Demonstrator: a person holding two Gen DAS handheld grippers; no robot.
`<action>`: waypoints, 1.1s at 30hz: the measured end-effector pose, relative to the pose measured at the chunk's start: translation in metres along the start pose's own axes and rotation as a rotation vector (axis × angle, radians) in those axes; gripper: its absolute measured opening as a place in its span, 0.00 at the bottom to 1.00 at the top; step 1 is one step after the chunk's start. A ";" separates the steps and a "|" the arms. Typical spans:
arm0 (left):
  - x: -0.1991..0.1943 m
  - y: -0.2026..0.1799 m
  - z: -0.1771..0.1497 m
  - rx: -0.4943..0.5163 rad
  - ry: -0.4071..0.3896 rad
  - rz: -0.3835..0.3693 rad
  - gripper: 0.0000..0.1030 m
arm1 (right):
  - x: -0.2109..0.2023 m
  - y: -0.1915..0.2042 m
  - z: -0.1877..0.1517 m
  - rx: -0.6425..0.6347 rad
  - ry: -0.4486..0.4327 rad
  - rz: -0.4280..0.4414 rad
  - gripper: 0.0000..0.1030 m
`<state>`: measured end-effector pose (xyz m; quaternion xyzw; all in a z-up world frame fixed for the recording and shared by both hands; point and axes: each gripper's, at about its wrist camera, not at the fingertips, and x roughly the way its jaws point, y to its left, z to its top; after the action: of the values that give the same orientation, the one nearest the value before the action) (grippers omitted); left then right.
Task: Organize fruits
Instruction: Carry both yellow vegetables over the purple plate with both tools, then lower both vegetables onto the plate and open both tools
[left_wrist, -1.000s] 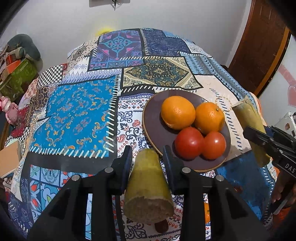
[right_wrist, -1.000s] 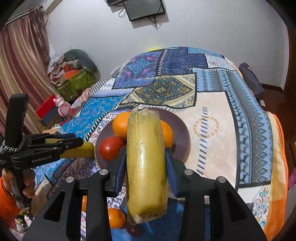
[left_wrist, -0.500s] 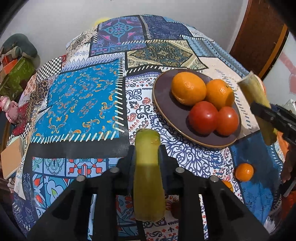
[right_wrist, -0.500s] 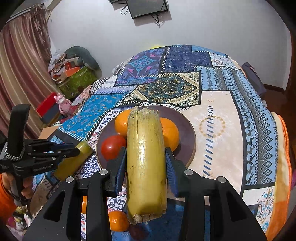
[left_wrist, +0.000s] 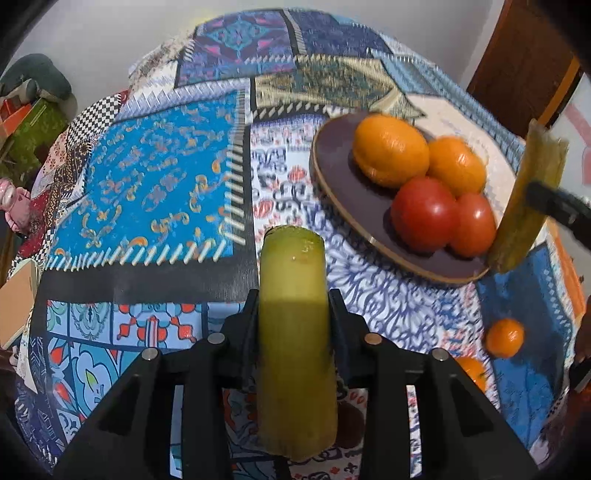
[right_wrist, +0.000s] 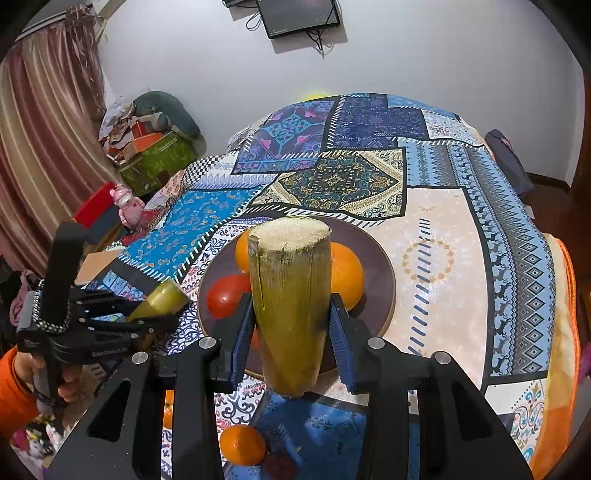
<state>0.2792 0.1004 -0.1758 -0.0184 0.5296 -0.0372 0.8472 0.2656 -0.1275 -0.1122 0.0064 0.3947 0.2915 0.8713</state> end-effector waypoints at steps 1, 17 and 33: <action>-0.004 -0.001 0.002 -0.006 -0.012 -0.007 0.34 | 0.000 0.000 0.001 -0.001 0.000 -0.001 0.35; -0.006 -0.020 0.064 -0.054 -0.103 -0.096 0.34 | 0.003 0.007 0.032 -0.019 -0.026 0.031 0.35; 0.032 -0.016 0.097 -0.114 -0.098 -0.071 0.34 | 0.057 0.000 0.042 0.048 0.058 0.045 0.35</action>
<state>0.3796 0.0807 -0.1604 -0.0871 0.4879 -0.0358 0.8678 0.3237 -0.0889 -0.1220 0.0279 0.4263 0.3017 0.8523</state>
